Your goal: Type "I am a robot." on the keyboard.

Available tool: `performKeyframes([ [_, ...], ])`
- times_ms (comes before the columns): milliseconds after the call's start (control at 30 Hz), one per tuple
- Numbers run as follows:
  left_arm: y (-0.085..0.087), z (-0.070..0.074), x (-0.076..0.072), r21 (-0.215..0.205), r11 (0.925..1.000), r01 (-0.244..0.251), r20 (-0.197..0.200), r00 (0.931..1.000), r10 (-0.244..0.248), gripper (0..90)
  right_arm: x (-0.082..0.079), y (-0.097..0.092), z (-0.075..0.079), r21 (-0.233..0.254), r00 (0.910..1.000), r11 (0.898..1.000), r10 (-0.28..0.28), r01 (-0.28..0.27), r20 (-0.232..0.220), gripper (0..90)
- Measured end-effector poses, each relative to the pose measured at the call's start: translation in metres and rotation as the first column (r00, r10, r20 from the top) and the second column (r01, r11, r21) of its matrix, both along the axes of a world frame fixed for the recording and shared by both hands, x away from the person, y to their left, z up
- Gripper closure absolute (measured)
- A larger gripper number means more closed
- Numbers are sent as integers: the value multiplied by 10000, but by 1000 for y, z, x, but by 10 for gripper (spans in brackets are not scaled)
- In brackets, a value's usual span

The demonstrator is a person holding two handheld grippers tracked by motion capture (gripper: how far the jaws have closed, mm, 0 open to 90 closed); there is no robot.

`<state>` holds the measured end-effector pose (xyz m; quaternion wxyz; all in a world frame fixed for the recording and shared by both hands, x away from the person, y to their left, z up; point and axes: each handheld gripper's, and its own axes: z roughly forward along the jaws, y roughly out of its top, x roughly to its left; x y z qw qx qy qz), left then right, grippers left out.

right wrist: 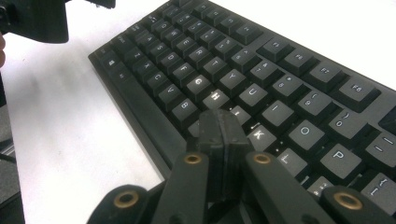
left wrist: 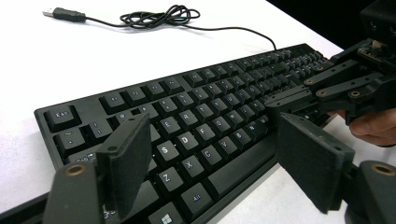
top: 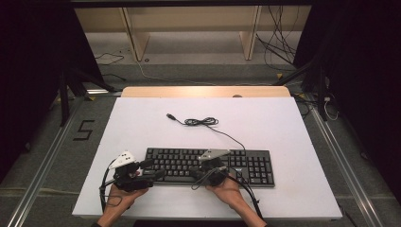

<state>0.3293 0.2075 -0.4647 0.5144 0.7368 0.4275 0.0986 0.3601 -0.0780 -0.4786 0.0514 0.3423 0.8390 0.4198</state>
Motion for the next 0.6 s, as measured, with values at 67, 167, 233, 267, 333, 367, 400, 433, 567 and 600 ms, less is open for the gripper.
performKeyframes([
  [67, 0, 0, 0, -6, 10000, -7, 3, 10000, 7, 258, 0, 0, 0, -38, 10000, 10000, 5, -5, -24, 900],
  [167, 0, 0, 0, -8, 10000, -9, 14, 10000, 9, 257, 0, 0, -1, -57, 10000, 10000, 1, -1, -42, 900],
  [233, 0, 0, 0, -11, 10000, 3, 26, 10000, -3, 255, 0, 1, -2, -120, 10000, 9999, -1, 0, -59, 900],
  [267, 0, 0, 0, -3, 10000, -4, 34, 10000, 4, 255, 0, 2, -3, -155, 10000, 9999, 28, -29, -81, 900],
  [333, 1, 0, 0, -12, 10000, -27, 35, 10000, 27, 255, -1, 4, -5, -323, 10000, 9995, 69, -69, -7, 900],
  [367, 1, 0, 0, -12, 10000, -27, 35, 10000, 27, 254, -1, 4, -5, -323, 10000, 9995, 69, -69, -7, 900],
  [400, 1, 0, 0, -10, 10000, -34, 37, 10000, 34, 254, -1, 4, -5, -337, 10000, 9994, 36, -36, 12, 900],
  [433, 1, 0, 0, -20, 10000, -39, 38, 10000, 39, 254, -1, 4, -5, -337, 10000, 9994, 36, -36, 12, 900],
  [567, 1, 0, 1, -20, 10000, -50, 53, 10000, 50, 253, -2, 4, -6, -374, 10000, 9993, 48, -45, 68, 900],
  [600, 1, 0, 0, -16, 10000, -55, 42, 10000, 55, 254, -2, 4, -6, -371, 10000, 9993, 44, -42, 65, 900],
])
